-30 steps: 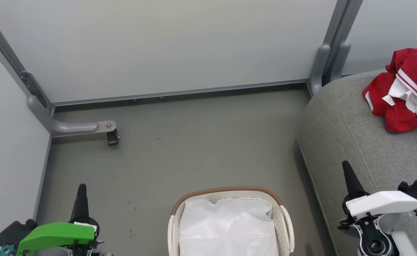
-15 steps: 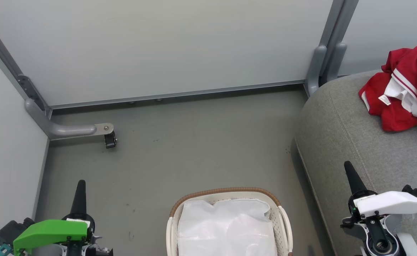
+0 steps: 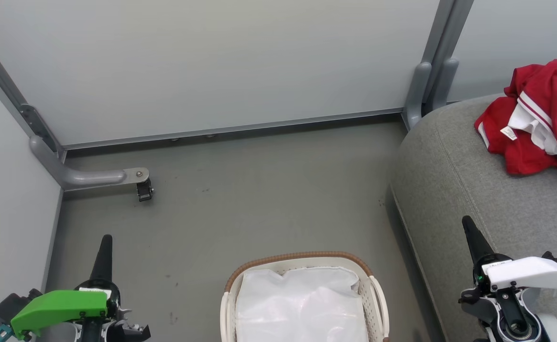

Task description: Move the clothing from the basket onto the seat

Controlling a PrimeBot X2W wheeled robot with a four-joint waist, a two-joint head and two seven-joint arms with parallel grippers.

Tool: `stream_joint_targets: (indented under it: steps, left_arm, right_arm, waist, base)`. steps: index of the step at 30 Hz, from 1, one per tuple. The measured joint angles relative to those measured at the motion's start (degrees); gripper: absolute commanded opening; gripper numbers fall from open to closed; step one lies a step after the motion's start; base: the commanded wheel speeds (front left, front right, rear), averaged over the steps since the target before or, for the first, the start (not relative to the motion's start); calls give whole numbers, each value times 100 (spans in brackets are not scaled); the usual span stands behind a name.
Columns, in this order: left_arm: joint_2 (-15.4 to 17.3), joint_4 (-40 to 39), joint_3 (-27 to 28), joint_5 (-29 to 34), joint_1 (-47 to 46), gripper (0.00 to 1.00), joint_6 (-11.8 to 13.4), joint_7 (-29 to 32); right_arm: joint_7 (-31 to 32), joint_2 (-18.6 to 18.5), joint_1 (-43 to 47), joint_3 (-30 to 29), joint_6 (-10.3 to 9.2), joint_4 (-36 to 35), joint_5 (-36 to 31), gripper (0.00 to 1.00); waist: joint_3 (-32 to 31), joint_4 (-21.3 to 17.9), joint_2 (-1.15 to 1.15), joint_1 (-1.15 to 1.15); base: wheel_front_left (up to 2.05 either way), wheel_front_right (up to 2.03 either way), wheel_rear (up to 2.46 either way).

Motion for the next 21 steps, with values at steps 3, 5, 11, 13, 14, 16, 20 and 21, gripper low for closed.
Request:
stream_joint_targets:
  steps: [3,5,11,13,14,16,20,21]
  left_arm:
    - [0,-2,16,-121,-7,0,-8,16]
    - [0,-5,24,-210,-20,0,-9,56]
    - [1,-21,51,-426,-55,0,-14,114]
    - [1,-23,56,-515,-59,0,-15,140]
    - [1,-25,60,-557,-62,0,-16,158]
    - [1,-30,68,-615,-66,0,-18,181]
    - [1,-37,85,-754,-96,0,-21,214]
    - [2,-41,91,-791,-111,0,-22,236]
  right_arm:
    - [31,-1,1,-19,0,-9,133,0]
    - [59,-1,1,-31,0,-16,222,0]
    - [130,-2,7,-64,-1,-35,492,0]
    - [152,-3,9,-74,-1,-42,577,0]
    - [172,-4,10,-79,-1,-45,625,0]
    - [181,-4,14,-90,-1,-52,708,0]
    - [230,-4,20,-112,-1,-63,866,0]
    - [233,-5,20,-118,-1,-66,911,0]
  waist:
    - [-7,-12,0,0]
    - [-12,-20,0,0]
    - [-27,-46,0,0]
    - [-32,-54,0,0]
    - [-35,-58,0,0]
    - [-39,-66,0,0]
    - [-49,-83,0,0]
    - [-51,-87,0,0]
  base:
    - [0,0,0]
    - [0,0,0]
    - [0,0,0]
    - [0,0,0]
    - [0,0,0]
    - [0,0,0]
    - [0,0,0]
    - [0,0,0]
